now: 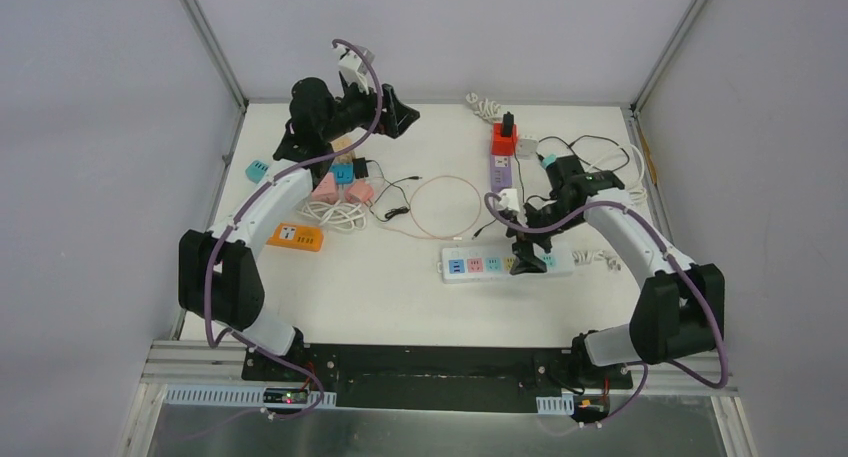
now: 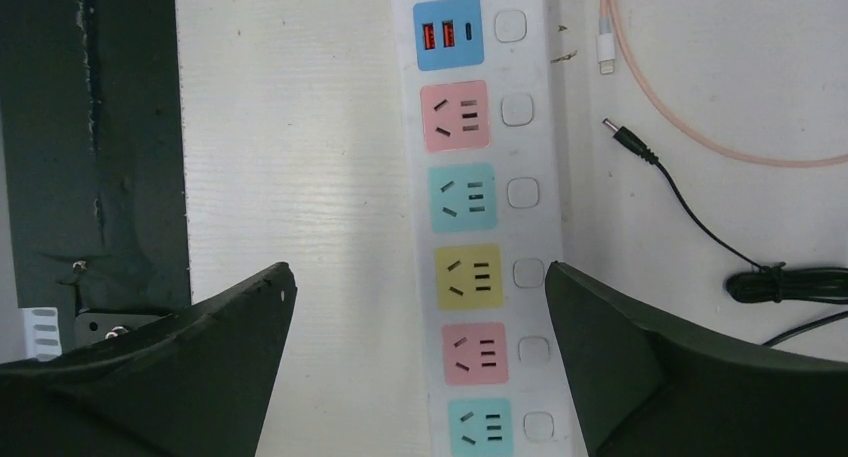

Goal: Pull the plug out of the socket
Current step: Pick up the socket from the center of the board.

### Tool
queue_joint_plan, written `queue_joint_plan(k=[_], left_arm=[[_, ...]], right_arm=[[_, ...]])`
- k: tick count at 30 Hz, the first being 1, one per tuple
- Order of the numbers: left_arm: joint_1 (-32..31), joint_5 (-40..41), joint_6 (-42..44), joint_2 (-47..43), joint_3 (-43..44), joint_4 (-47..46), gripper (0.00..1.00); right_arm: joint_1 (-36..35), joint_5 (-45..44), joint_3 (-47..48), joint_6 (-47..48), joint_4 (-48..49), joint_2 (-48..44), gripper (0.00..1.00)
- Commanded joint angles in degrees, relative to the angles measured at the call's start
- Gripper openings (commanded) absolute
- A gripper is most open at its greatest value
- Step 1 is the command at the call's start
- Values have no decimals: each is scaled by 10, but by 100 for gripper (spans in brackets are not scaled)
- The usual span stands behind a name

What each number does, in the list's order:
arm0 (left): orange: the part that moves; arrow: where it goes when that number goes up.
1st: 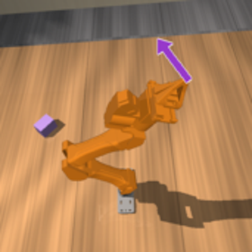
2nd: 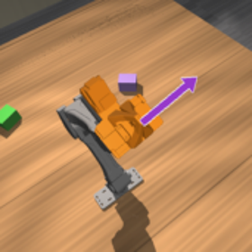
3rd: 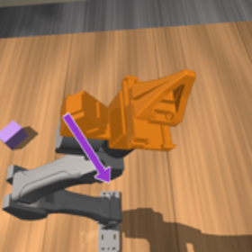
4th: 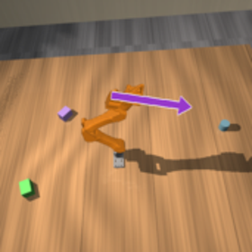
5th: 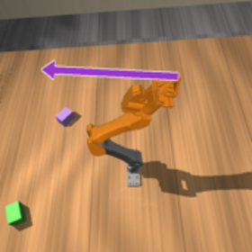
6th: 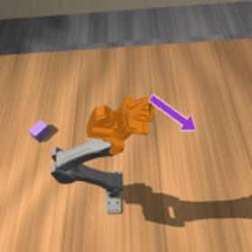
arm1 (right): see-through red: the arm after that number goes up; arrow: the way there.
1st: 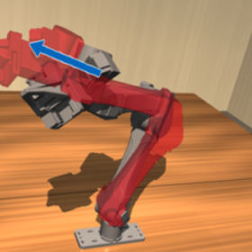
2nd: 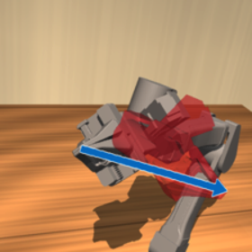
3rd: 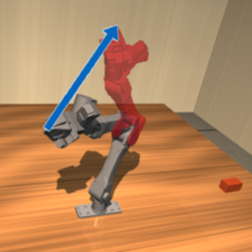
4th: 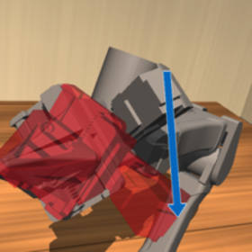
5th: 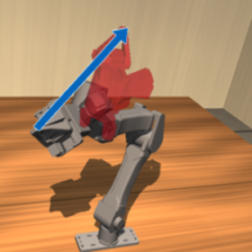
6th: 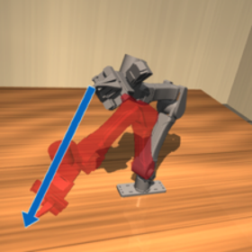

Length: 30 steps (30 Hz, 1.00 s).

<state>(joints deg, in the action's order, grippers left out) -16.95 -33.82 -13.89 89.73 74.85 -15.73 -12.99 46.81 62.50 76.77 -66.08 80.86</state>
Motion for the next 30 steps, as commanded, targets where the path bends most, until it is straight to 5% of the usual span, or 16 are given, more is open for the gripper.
queue_joint_plan(k=[1, 12, 30], left_arm=[[-7, 41, 55, -70, -19, 22, 99], [-7, 91, 83, -66, -30, 32, 99], [-6, 131, 115, -82, -39, 54, 99]], right_arm=[[-57, -96, -4, -94, 102, 2, 100], [-202, -267, 9, -208, 186, 95, 100], [-254, -351, -4, -227, 231, 166, 99]])
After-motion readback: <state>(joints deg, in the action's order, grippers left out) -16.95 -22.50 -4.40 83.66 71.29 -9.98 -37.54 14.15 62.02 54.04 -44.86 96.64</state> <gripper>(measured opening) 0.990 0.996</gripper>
